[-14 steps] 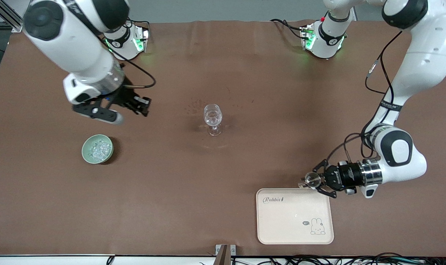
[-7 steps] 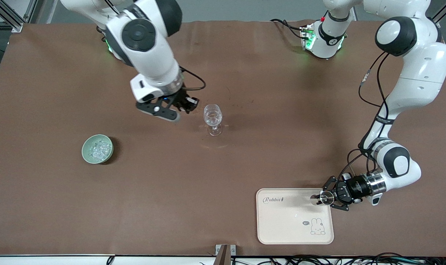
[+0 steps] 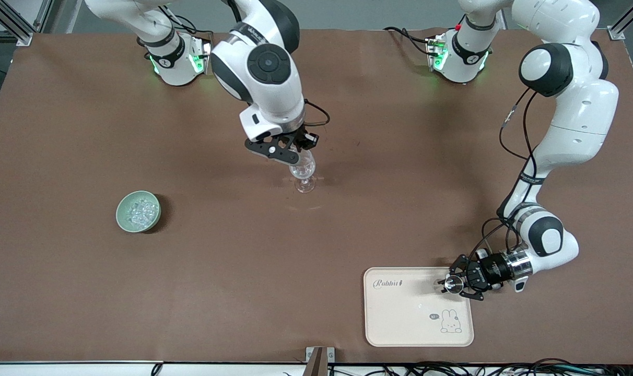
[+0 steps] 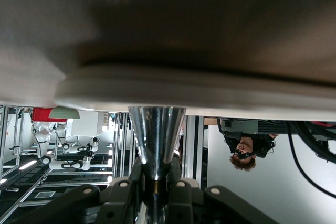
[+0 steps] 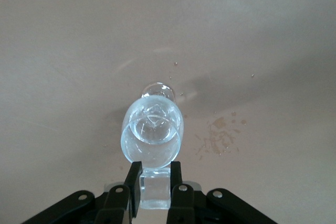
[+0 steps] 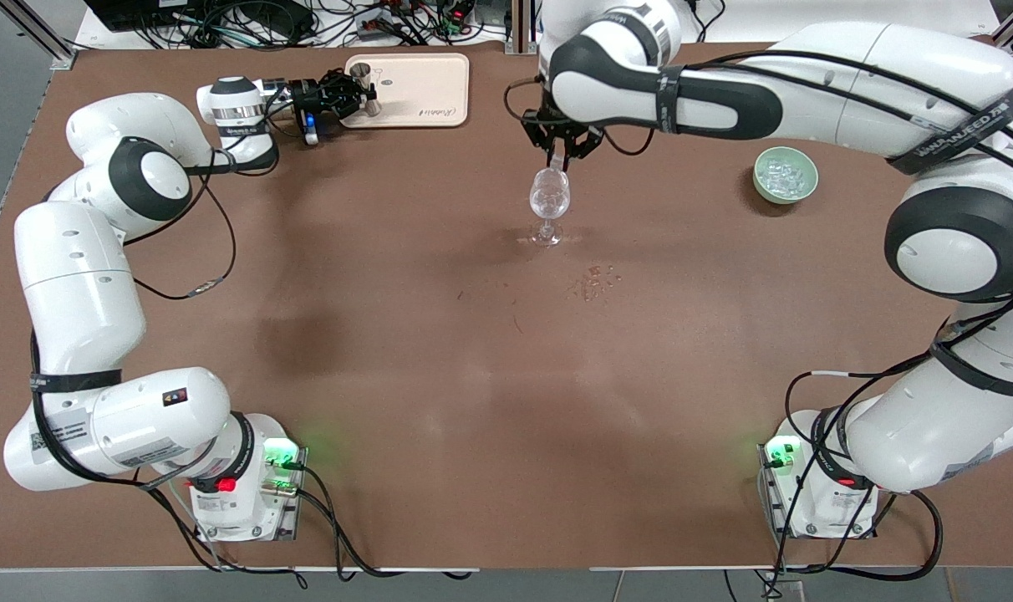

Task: Pour wine and add ice with both arms
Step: 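Set the jigger on the tray while the right gripper lowers ice over glass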

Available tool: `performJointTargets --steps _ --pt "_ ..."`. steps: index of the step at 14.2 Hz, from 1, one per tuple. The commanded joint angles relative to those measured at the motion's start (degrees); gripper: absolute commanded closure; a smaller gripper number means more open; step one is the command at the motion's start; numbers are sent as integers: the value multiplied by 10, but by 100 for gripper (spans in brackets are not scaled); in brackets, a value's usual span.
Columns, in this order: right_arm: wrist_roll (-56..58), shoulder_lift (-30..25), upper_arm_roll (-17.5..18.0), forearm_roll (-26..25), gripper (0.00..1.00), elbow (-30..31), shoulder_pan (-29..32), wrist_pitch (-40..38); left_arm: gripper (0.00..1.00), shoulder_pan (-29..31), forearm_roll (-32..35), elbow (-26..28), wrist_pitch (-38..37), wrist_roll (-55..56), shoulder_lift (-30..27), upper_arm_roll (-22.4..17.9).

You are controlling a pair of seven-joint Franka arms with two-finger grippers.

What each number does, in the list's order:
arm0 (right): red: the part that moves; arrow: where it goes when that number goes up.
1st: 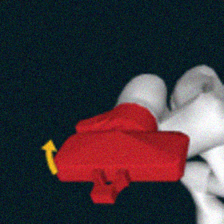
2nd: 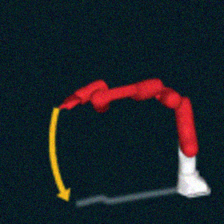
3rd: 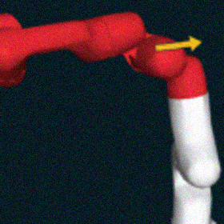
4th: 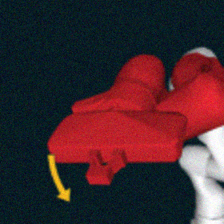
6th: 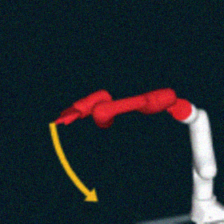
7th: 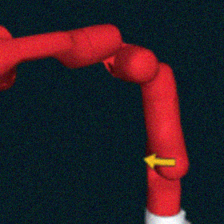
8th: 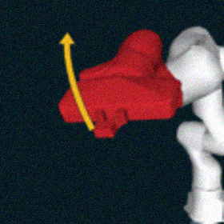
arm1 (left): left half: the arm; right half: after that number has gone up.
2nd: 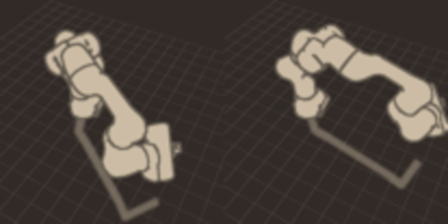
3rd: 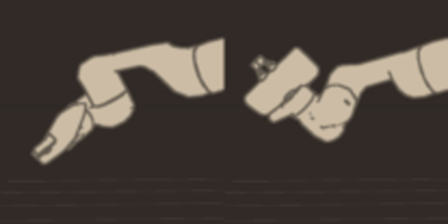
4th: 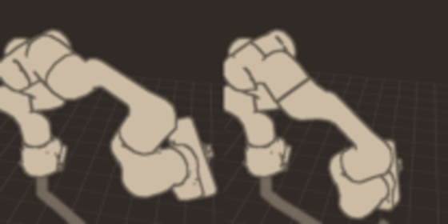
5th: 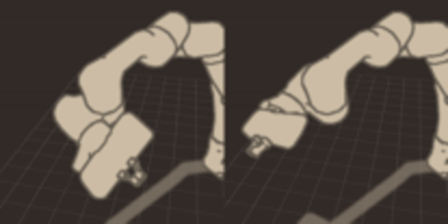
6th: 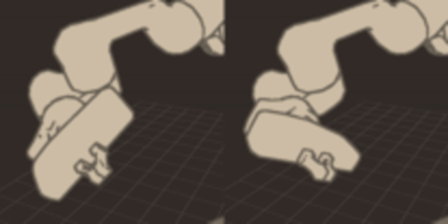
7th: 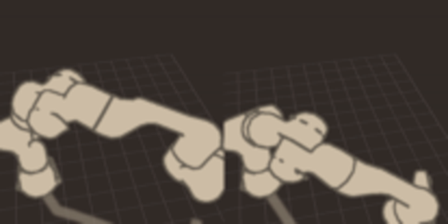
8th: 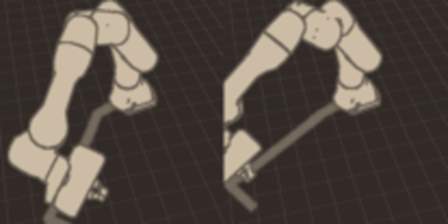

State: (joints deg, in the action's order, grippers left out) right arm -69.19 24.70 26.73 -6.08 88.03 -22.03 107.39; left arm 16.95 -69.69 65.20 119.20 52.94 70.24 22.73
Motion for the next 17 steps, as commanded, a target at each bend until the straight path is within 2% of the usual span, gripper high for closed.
performJointTargets --steps 1,3,4,5,6,9,10,12,15,17 --pt "-16 3 2 -16 98 10 -3 17 82 -7 -15 -23 10 -19 22 -6" --pt "-25 7 1 -27 98 10 -6 19 65 -7 -15 -22 11 -42 23 -7" --pt "-25 12 1 -30 98 9 -6 20 49 -7 -15 -21 11 -44 22 -8" --pt "-24 18 1 -31 98 8 -6 26 27 -7 -14 -20 11 -45 19 -8" --pt "-24 18 1 -31 98 8 -4 28 0 -6 -13 -17 11 -45 16 -9" --pt "-32 22 1 -39 98 9 -7 28 0 -7 9 -17 6 -43 -6 -19" --pt "-35 23 1 -39 98 9 -12 28 0 -11 59 -17 5 -42 -21 -33" --pt "-35 24 1 -40 98 9 -15 27 0 2 174 -16 -1 -40 -50 -33" --pt "-35 33 1 -48 98 7 -14 28 0 11 302 -17 -48 -39 -92 -36" --pt "-36 35 1 -50 97 6 -14 29 0 8 424 -10 -75 -40 -143 -31"
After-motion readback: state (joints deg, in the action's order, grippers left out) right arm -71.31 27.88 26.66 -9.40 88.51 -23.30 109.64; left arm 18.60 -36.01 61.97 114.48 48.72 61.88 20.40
